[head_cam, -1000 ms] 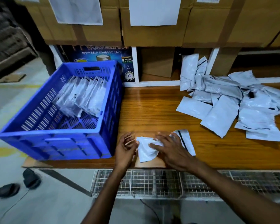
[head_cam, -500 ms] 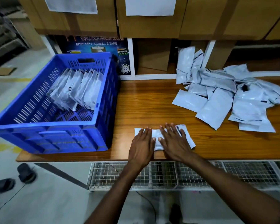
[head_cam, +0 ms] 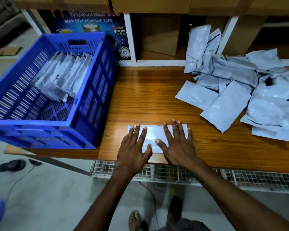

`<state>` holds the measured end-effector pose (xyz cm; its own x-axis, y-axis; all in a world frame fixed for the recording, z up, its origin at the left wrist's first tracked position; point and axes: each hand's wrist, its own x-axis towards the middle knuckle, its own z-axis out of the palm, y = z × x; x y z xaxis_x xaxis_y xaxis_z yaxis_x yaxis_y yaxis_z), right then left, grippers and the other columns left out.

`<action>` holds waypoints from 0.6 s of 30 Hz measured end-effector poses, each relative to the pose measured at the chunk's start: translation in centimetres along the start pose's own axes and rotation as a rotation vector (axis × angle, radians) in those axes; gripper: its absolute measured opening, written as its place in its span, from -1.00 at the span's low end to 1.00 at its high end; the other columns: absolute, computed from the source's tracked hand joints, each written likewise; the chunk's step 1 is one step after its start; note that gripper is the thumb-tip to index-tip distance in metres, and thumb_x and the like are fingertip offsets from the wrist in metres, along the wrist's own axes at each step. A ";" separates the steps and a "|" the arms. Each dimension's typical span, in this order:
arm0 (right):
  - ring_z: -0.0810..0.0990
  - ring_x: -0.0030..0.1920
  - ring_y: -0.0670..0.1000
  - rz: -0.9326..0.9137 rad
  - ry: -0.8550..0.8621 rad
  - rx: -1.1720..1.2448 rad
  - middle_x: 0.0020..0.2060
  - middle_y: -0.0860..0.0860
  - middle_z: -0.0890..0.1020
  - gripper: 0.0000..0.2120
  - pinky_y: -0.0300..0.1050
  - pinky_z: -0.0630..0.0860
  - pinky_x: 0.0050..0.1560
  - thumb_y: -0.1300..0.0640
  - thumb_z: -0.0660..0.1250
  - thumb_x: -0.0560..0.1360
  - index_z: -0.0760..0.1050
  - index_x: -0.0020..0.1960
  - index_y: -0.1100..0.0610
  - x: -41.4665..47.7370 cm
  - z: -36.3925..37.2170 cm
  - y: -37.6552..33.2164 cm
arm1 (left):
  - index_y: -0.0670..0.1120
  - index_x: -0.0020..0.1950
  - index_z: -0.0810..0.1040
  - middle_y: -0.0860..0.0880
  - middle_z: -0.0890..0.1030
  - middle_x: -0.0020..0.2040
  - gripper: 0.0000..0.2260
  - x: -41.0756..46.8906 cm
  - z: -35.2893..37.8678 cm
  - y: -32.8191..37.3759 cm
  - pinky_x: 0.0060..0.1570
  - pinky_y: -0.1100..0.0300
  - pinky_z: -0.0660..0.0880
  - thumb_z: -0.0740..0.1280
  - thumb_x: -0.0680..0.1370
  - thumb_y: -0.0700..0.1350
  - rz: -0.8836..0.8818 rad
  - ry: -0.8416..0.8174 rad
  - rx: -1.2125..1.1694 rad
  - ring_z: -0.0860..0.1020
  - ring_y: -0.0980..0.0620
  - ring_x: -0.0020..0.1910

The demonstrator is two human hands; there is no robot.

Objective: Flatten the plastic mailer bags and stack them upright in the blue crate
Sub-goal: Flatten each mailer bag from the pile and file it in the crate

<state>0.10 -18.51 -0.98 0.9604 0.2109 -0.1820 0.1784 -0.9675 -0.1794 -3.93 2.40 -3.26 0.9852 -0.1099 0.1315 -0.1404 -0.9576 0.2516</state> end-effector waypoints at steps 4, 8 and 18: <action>-0.41 0.59 0.05 -0.012 0.026 -0.012 0.60 0.03 -0.35 -0.19 0.20 -0.37 0.55 -0.52 -0.32 0.52 -0.35 0.63 -0.11 -0.2 -0.3 1.0 | 0.09 0.70 0.01 0.03 -0.03 0.70 -0.31 -0.2 -0.4 0.0 0.57 0.04 0.00 0.02 0.64 0.36 -0.080 -0.041 0.043 -0.09 0.01 0.67; -0.46 0.56 0.05 -0.034 -0.028 -0.016 0.58 0.04 -0.39 -0.17 0.25 -0.38 0.53 -0.53 -0.33 0.51 -0.38 0.62 -0.10 0.2 -1.2 1.8 | 0.06 0.70 -0.13 0.04 -0.21 0.69 -0.28 -0.3 -1.5 -0.1 0.61 0.02 -0.07 -0.07 0.65 0.39 -0.047 -0.106 0.001 -0.24 0.04 0.65; -0.31 0.61 -0.03 -0.272 -0.113 -0.056 0.60 -0.06 -0.31 -0.14 0.12 -0.16 0.61 -0.45 0.06 0.57 -0.30 0.64 -0.11 -7.3 -1.4 0.9 | 0.03 0.70 0.02 0.07 -0.07 0.68 -0.31 -4.1 -3.4 -3.6 0.61 -0.01 0.08 0.18 0.67 0.27 0.279 -0.174 0.021 -0.03 0.06 0.66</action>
<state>-6.47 -21.16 1.58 0.8465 0.4743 -0.2419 0.4402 -0.8790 -0.1831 -7.77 7.23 -1.50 0.9111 -0.4113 0.0264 -0.4074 -0.8891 0.2085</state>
